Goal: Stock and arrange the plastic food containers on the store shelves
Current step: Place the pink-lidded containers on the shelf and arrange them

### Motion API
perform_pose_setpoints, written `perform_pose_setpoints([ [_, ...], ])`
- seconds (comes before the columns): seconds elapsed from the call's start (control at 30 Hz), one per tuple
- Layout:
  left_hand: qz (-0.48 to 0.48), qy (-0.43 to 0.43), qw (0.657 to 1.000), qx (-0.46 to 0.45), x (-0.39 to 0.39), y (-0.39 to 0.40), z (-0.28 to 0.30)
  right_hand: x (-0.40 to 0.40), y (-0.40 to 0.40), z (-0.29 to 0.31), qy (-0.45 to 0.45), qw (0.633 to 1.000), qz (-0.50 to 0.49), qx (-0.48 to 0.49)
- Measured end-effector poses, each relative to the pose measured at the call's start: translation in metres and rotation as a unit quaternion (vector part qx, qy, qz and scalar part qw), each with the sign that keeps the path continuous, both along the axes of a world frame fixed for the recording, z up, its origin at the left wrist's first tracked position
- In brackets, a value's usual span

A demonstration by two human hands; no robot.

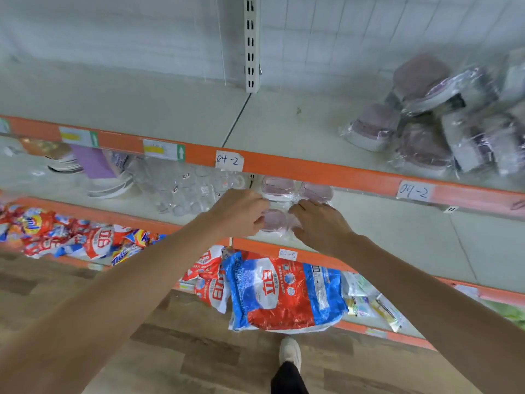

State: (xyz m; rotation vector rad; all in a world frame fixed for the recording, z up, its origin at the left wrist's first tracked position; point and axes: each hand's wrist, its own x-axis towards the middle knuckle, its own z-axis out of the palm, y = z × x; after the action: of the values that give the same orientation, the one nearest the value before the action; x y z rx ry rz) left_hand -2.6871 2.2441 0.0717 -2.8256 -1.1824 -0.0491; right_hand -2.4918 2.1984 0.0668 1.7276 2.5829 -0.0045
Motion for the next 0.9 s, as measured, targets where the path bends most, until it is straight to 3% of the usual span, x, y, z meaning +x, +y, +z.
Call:
perform_pose_setpoints([
  [0.13,-0.024,-0.076,0.997,0.01,0.029,0.003,0.032,0.026,-0.002,0.038,0.042,0.997,-0.058,0.028],
  [0.37,0.03,-0.16,0.986,-0.028,0.076,0.031,0.072,0.074,0.007,0.082,0.021,0.99,-0.123,0.071],
  [0.67,0.018,-0.15,0.986,-0.067,0.151,0.082,0.093,0.135,0.036,0.117,0.005,0.978,-0.186,0.095],
  [0.8,0.002,-0.16,0.985,-0.06,0.189,0.101,0.101,0.165,0.05,0.129,-0.046,0.974,-0.186,0.118],
  [0.9,0.042,-0.133,0.987,-0.076,0.222,0.115,0.103,0.184,0.064,0.14,-0.017,0.966,-0.233,0.112],
])
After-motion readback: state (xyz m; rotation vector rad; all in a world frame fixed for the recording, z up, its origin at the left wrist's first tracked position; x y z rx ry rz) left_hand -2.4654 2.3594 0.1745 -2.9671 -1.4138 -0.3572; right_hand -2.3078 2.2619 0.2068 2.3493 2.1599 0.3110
